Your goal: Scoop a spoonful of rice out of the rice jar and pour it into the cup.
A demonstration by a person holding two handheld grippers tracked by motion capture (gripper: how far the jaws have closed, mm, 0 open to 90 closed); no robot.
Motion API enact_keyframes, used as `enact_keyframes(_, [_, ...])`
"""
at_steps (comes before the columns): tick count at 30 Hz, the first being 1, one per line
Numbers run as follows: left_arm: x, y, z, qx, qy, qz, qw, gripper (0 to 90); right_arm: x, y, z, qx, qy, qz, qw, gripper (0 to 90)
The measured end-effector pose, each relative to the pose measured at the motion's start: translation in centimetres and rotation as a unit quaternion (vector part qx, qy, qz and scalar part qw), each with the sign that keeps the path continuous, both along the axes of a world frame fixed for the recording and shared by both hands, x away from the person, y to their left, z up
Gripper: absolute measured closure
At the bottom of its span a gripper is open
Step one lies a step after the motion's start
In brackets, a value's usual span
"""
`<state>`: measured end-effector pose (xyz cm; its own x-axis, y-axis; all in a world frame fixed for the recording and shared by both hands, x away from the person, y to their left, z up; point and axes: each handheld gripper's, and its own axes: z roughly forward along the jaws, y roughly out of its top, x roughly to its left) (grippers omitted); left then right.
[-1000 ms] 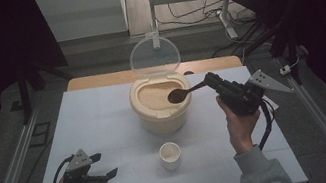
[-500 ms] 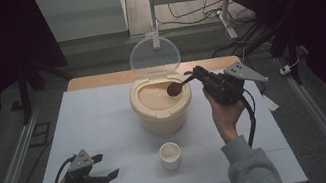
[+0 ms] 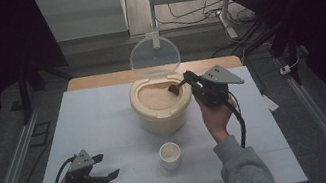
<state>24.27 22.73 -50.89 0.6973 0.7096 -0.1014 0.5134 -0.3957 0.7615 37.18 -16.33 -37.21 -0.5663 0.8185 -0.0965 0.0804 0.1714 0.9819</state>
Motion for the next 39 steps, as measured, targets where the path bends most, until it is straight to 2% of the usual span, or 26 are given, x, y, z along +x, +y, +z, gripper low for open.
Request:
enact_keyframes(2, [0.0, 0.0, 0.0, 0.000, 0.000, 0.000, 1.0000, 18.3, 0.0, 0.0, -0.3, 0.014, 0.006, -0.002, 0.9999, 83.3])
enact_keyframes(4, [0.0, -0.1, 0.0, 0.000, 0.001, -0.002, 1.0000, 18.4, 0.2, -0.2, -0.6, 0.030, 0.023, -0.003, 0.9993, 83.3])
enact_keyframes(6, [-0.1, -0.1, 0.0, -0.001, 0.000, -0.002, 1.0000, 18.4, 0.5, -0.6, -1.0, 0.057, 0.041, -0.007, 0.9975, 83.2])
enact_keyframes(9, [0.0, -0.2, 0.0, -0.001, 0.001, -0.001, 1.0000, 18.5, 1.0, -1.1, -1.9, 0.098, 0.076, -0.004, 0.9923, 83.2])
enact_keyframes(13, [0.0, -0.2, 0.0, 0.000, 0.001, -0.003, 1.0000, 18.5, 1.5, -1.8, -2.9, 0.162, 0.113, -0.007, 0.9803, 82.8])
enact_keyframes(21, [-0.1, -0.2, 0.1, -0.001, -0.002, -0.003, 1.0000, 18.7, 1.8, -2.4, -2.9, 0.195, 0.139, -0.008, 0.9708, 82.5])
enact_keyframes(24, [0.0, -0.2, 0.2, -0.002, -0.002, -0.002, 1.0000, 18.7, 1.8, -2.4, -2.9, 0.202, 0.144, -0.010, 0.9686, 82.3])
enact_keyframes(27, [0.0, -0.2, 0.1, -0.001, -0.002, -0.003, 1.0000, 18.8, 1.9, -2.6, -3.0, 0.216, 0.155, -0.013, 0.9639, 82.2])
enact_keyframes(30, [0.0, -0.2, 0.1, -0.002, -0.002, -0.003, 1.0000, 18.8, 2.1, -2.9, -3.1, 0.233, 0.167, -0.016, 0.9580, 82.3])
enact_keyframes(33, [0.0, -0.3, 0.2, -0.001, -0.002, -0.005, 1.0000, 19.0, 2.1, -3.2, -3.3, 0.256, 0.177, -0.014, 0.9501, 82.7])
enact_keyframes(36, [-0.1, -0.3, 0.2, -0.001, -0.003, -0.006, 1.0000, 19.1, 2.1, -3.4, -3.2, 0.266, 0.182, -0.013, 0.9466, 83.0])
enact_keyframes(38, [-0.1, -0.3, 0.2, -0.001, -0.004, -0.006, 1.0000, 19.2, 2.1, -3.6, -3.4, 0.279, 0.189, -0.015, 0.9413, 82.9])
enact_keyframes(39, [-0.1, -0.3, 0.2, -0.001, -0.004, -0.006, 1.0000, 19.2, 2.1, -3.6, -3.4, 0.282, 0.192, -0.017, 0.9397, 83.0])
